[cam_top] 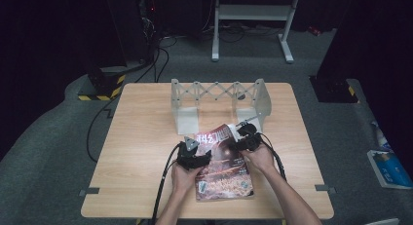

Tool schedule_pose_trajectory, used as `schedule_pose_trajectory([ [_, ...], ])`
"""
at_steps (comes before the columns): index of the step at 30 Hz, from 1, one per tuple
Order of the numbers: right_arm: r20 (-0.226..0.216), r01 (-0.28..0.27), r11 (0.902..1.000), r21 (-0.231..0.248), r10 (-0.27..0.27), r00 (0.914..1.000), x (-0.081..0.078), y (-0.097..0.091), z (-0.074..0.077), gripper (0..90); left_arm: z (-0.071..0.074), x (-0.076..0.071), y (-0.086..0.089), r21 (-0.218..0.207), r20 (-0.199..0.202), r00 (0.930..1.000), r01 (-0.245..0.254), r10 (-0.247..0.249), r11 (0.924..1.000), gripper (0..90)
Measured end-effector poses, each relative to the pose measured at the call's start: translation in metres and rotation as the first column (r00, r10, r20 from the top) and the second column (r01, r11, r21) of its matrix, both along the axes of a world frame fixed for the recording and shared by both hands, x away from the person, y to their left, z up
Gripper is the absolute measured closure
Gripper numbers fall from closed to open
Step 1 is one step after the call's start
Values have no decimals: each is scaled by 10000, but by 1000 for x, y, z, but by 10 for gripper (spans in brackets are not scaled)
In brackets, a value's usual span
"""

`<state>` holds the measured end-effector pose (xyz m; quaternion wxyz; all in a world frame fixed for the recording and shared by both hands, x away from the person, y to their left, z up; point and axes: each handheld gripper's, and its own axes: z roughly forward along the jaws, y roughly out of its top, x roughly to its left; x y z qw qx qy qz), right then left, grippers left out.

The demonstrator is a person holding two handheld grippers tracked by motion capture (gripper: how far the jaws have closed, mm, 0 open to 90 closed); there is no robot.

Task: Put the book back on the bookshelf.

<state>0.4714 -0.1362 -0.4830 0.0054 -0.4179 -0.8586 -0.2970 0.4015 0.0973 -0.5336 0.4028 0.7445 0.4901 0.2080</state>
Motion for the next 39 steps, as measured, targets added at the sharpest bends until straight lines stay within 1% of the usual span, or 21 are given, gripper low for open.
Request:
schedule_pose_trajectory([
  [1,-11,-25,10000,-20,25,10000,-1,1,0,712,0,0,0,-12,-29,10000,60,-60,10000,233],
  [4,-75,-15,9998,215,17,10000,-2,-1,0,747,0,0,1,-9,-97,9998,191,-191,9998,207],
  [8,68,-289,9993,216,288,9996,-5,0,3,789,0,1,1,-206,-179,9993,331,-335,9992,172],
  [9,63,-249,9995,211,247,9997,-7,1,4,796,0,1,2,-219,-190,9991,368,-372,9991,164],
  [10,259,-400,9991,137,397,9989,-7,1,5,802,0,1,2,-234,-202,9990,389,-394,9990,158],
  [11,320,-436,9990,87,433,9985,-8,2,5,805,0,1,2,-310,-236,9988,415,-422,9987,154],
  [12,478,-529,9986,6,528,9975,-10,3,6,810,0,1,2,-385,-259,9988,405,-415,9984,150],
  [15,594,-638,9980,28,635,9962,-11,3,8,821,1,1,4,-476,-308,9983,486,-501,9977,143],
  [16,607,-605,9981,84,599,9964,-12,4,9,825,1,1,4,-519,-308,9983,471,-487,9975,142],
  [19,748,-746,9970,198,730,9945,-15,3,13,834,1,1,4,-591,-350,9982,465,-486,9972,128],
  [22,962,-902,9956,239,875,9915,-19,3,16,838,1,1,5,-652,-381,9983,418,-443,9970,123],
  [25,1002,-995,9946,282,963,9903,-23,2,17,841,1,1,7,-850,-486,9978,410,-452,9955,117],
  [28,1154,-1102,9932,387,1051,9878,-25,0,17,844,1,1,8,-914,-502,9975,460,-507,9948,104],
  [31,1204,-1191,9915,519,1122,9864,-28,-2,19,847,1,1,8,-1033,-534,9970,503,-560,9934,91],
  [34,1362,-1363,9880,723,1256,9827,-32,-6,23,850,1,1,9,-1212,-602,9961,568,-645,9910,80],
  [37,1551,-1563,9844,804,1425,9776,-36,-8,27,852,1,2,10,-1323,-615,9953,657,-743,9890,75],
  [39,1634,-1665,9825,832,1514,9749,-39,-8,29,852,1,2,11,-1541,-701,9940,720,-836,9854,68],
])
